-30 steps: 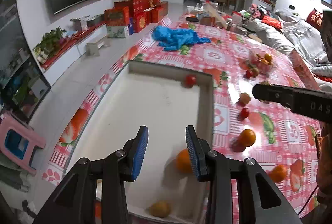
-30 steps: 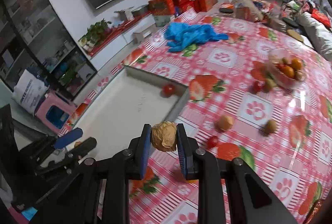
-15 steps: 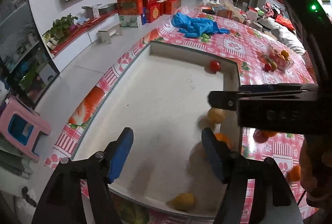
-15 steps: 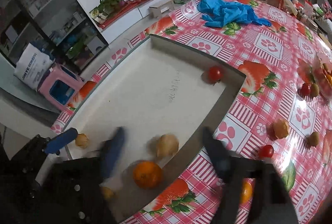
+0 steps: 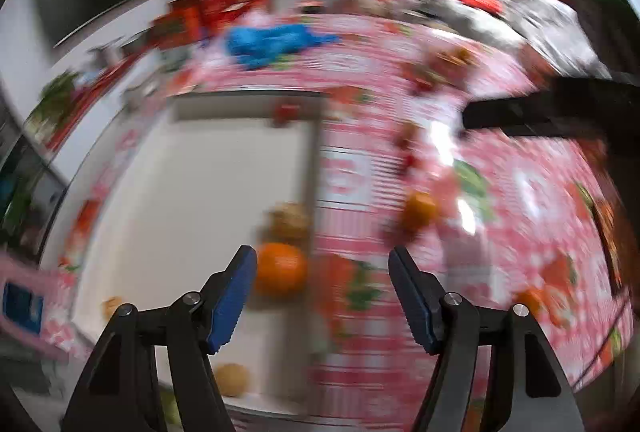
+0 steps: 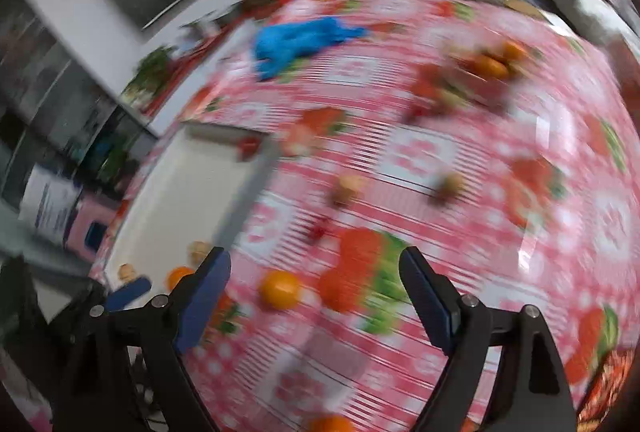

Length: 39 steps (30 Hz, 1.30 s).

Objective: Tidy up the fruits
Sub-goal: 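Move the left tool to an orange on the tablecloth and grasp it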

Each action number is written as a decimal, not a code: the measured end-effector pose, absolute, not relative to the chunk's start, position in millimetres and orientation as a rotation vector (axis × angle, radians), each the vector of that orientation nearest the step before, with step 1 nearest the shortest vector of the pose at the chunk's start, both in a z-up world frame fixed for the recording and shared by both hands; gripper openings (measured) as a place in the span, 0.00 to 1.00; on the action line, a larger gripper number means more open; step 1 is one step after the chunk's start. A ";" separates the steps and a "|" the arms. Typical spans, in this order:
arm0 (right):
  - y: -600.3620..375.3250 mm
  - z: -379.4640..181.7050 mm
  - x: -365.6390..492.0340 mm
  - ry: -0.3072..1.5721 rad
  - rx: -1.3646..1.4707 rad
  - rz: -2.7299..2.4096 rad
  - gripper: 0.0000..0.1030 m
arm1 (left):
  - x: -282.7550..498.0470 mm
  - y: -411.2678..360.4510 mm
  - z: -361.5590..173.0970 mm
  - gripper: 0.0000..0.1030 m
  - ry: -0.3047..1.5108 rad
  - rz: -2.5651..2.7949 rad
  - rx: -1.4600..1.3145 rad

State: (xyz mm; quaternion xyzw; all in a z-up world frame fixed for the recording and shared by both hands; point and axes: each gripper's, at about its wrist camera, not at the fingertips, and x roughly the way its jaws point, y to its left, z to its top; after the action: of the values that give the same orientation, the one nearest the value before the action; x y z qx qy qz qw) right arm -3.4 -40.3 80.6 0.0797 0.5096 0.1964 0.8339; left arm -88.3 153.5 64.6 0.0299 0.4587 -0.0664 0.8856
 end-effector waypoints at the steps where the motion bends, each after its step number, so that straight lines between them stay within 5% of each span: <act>1: -51.7 77.6 -4.4 1.083 0.180 0.393 0.86 | -92.3 137.9 62.2 0.68 0.963 -0.185 0.079; 20: -133.4 45.2 -24.1 1.120 0.318 0.263 0.86 | -117.4 16.6 26.9 0.67 1.048 -0.438 0.190; 22: -130.7 45.5 -24.5 1.123 0.315 0.269 0.86 | -116.1 17.0 24.4 0.59 1.054 -0.428 0.181; 23: -128.0 45.3 -24.5 1.123 0.311 0.272 0.86 | -115.3 17.2 22.4 0.41 1.068 -0.434 0.175; 24: -126.2 45.7 -23.8 1.123 0.308 0.275 0.86 | -113.0 17.3 19.2 0.38 1.088 -0.434 0.172; 39: -100.9 59.3 -10.8 1.111 0.275 0.320 0.86 | -83.0 104.8 70.8 0.38 0.987 -0.276 0.026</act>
State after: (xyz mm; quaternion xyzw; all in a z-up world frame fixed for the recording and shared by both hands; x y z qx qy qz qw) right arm -10.8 -100.9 59.3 0.1296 0.5234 0.1508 0.8286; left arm -83.0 104.8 70.8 0.0124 0.4721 -0.1320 0.8715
